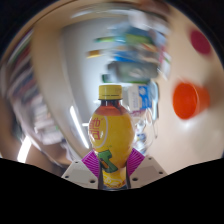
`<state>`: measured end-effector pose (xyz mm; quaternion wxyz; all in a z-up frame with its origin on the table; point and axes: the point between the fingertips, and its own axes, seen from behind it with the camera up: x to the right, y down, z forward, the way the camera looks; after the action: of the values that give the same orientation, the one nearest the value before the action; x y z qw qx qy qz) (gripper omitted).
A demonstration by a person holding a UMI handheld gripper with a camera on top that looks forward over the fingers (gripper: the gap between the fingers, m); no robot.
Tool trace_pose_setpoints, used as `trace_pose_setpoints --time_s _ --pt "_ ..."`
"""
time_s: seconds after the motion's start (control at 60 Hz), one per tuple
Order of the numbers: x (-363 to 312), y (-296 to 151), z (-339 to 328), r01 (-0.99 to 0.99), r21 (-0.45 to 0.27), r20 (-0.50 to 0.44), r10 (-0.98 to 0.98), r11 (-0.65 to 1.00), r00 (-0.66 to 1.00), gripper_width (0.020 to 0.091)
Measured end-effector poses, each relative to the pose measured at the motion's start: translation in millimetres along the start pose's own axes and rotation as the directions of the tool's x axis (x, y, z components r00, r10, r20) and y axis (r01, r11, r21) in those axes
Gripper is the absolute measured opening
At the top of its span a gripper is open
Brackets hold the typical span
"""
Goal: Pour water
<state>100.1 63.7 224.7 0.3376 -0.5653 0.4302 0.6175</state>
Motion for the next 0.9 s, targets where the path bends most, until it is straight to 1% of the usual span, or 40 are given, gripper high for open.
trace_pose_setpoints --time_s 0.05,0.083,0.117,0.15,0.167,0.2,0.233,0.267,0.283,0.317,0.35,0.367,0.433,0.467,0.583,0.733,0.75,0.767,0.817,0.867,0.9 --pt "-12.7 -6.5 -14.1 0.337 -0.016 -0.042 -0.338 0.941 0.940 0.0310" --pt "-32.7 -14.8 -17.0 0.527 0.002 -0.078 -0.525 0.850 0.847 0.0314" --pt "-53.1 -39.3 -30.8 0.701 0.038 -0.096 -0.696 0.712 0.712 0.0311" --pt "-76.0 -64.3 -41.0 0.830 0.091 -0.151 -0.816 0.551 0.558 0.0330" --pt "-89.3 -81.6 -48.5 0.879 0.112 -0.188 -0.858 0.464 0.477 0.0341" --pt "-109.4 -101.8 -55.8 0.942 0.146 -0.289 -0.897 0.303 0.333 0.0359" --pt "-128.7 -127.2 -69.7 0.976 0.175 -0.369 -0.910 0.133 0.190 0.0405" --pt "-139.9 -148.7 -81.9 0.983 0.181 -0.437 -0.897 -0.012 0.069 0.0436" --pt "-140.5 -167.3 -92.4 0.980 0.183 -0.455 -0.890 -0.080 0.013 0.0447" --pt "-131.6 -189.6 -102.4 0.977 0.155 -0.510 -0.859 -0.147 -0.049 0.0457" --pt "-111.8 -214.0 -118.3 0.980 0.106 -0.556 -0.827 -0.167 -0.081 0.0459" --pt "-98.9 -218.4 -115.0 0.986 0.075 -0.579 -0.811 -0.151 -0.080 0.0458" --pt "-36.4 -245.3 -122.3 0.996 -0.012 -0.606 -0.791 -0.092 -0.081 0.0457" --pt "-2.7 -261.7 -127.0 0.997 -0.036 -0.608 -0.790 -0.071 -0.078 0.0458" --pt "73.9 -270.2 -130.3 0.990 -0.142 -0.609 -0.789 0.010 -0.079 0.0458" --pt "126.7 -285.1 -130.2 0.978 -0.203 -0.614 -0.784 0.048 -0.089 0.0464" --pt "126.3 -286.0 -132.2 0.978 -0.201 -0.618 -0.781 0.049 -0.088 0.0469" --pt "121.9 -287.5 -131.8 0.983 -0.177 -0.622 -0.778 0.038 -0.082 0.0467" --pt "126.4 -291.2 -131.0 0.986 -0.164 -0.622 -0.780 0.041 -0.071 0.0467" --pt "129.0 -291.0 -131.6 0.984 -0.168 -0.623 -0.780 0.056 -0.062 0.0465" --pt "130.6 -291.8 -130.9 0.983 -0.170 -0.623 -0.780 0.064 -0.057 0.0477"
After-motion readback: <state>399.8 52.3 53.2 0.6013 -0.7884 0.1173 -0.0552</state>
